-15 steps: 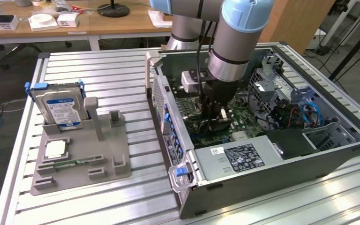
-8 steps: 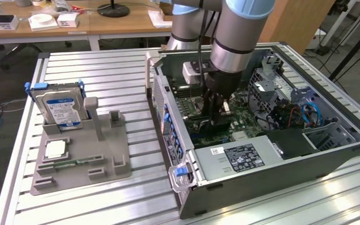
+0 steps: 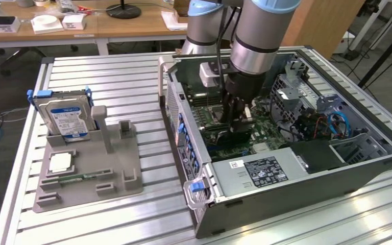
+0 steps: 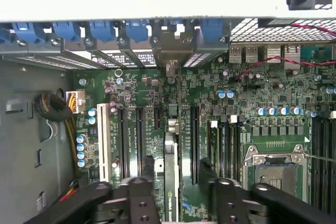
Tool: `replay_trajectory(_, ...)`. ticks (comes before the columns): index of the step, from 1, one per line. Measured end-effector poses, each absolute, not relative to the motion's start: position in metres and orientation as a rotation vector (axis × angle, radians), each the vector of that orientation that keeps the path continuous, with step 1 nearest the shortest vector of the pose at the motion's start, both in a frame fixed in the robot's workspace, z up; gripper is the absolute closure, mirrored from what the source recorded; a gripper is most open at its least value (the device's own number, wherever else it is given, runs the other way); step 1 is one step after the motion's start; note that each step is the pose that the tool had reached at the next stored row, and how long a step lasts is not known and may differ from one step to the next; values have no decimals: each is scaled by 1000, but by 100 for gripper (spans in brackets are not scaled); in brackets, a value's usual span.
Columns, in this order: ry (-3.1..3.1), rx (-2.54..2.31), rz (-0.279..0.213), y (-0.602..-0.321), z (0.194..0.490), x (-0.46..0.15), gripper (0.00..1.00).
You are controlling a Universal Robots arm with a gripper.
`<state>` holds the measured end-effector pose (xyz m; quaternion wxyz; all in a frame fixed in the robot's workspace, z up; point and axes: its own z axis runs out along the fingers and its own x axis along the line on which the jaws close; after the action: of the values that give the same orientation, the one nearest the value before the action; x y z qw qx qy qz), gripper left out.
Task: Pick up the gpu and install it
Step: 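Insert the gpu into the slot, then press down on the gpu until it lock into place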
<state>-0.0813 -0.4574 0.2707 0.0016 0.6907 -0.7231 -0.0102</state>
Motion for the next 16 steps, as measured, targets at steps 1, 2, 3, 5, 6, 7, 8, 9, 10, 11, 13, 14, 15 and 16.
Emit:
replay_trajectory(1, -2269, 2168, -32, -457, 271, -81, 56)
replay_trajectory(2, -2269, 2167, -32, -457, 271, -81, 63)
replay_trajectory(3, -2269, 2168, -32, -457, 271, -81, 69)
replay_trajectory(5, -2269, 2168, -32, -457, 271, -81, 75)
replay_trajectory(6, -2269, 2168, -32, -457, 271, -81, 80)
replay_trajectory(7, -2269, 2168, -32, -457, 271, -81, 80)
replay_trajectory(8, -2269, 2168, -32, -457, 271, -81, 86)
replay_trajectory(9, -2269, 2168, -32, -457, 271, -81, 89)
replay_trajectory(10, -2269, 2168, -32, -457, 271, -81, 89)
replay_trajectory(11, -2269, 2168, -32, -457, 271, -81, 89)
replay_trajectory(13, -2270, 2168, -32, -457, 271, -81, 89)
replay_trajectory(14, -2269, 2168, -32, -457, 271, -81, 89)
replay_trajectory(15, -2269, 2168, -32, -457, 271, -81, 89)
replay_trajectory(16, -2270, 2167, -32, -457, 270, -81, 89)
